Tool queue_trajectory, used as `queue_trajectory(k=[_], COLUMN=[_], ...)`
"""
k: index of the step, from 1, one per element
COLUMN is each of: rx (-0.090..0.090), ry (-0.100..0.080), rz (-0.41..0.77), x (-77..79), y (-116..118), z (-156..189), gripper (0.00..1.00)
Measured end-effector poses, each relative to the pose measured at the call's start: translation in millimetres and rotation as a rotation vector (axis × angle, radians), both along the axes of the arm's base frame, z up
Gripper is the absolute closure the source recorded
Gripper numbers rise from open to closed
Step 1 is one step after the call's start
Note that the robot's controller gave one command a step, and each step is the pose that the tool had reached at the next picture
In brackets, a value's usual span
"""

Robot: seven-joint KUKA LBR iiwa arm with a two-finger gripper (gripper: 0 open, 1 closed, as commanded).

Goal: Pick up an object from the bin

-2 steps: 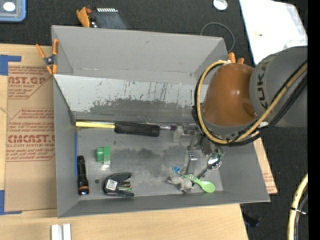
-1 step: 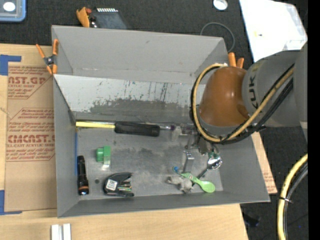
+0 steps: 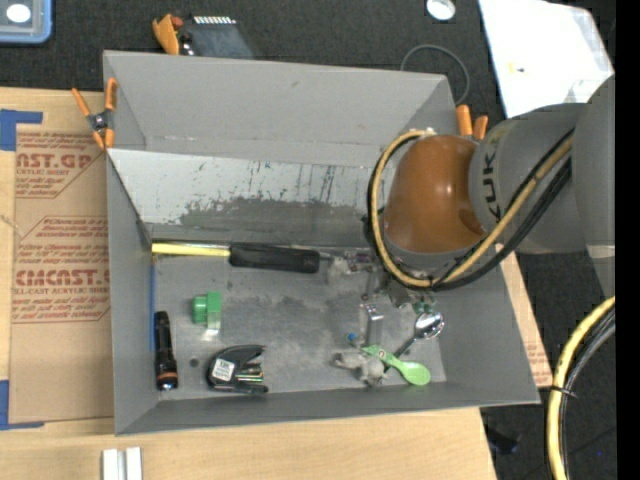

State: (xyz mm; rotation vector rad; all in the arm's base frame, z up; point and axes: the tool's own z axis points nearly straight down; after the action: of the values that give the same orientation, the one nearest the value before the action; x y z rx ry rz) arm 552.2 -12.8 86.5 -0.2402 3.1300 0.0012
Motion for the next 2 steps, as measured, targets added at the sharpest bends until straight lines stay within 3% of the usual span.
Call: queue_trajectory(k=[1, 2], rx=[0.001, 0.004], ry=[-0.006, -0.006], rz=[0.111, -0.088], x=[11.6, 23.8], y=[40.4, 49.5], z=[4.6, -3.4], gripper=[0.0, 0.0])
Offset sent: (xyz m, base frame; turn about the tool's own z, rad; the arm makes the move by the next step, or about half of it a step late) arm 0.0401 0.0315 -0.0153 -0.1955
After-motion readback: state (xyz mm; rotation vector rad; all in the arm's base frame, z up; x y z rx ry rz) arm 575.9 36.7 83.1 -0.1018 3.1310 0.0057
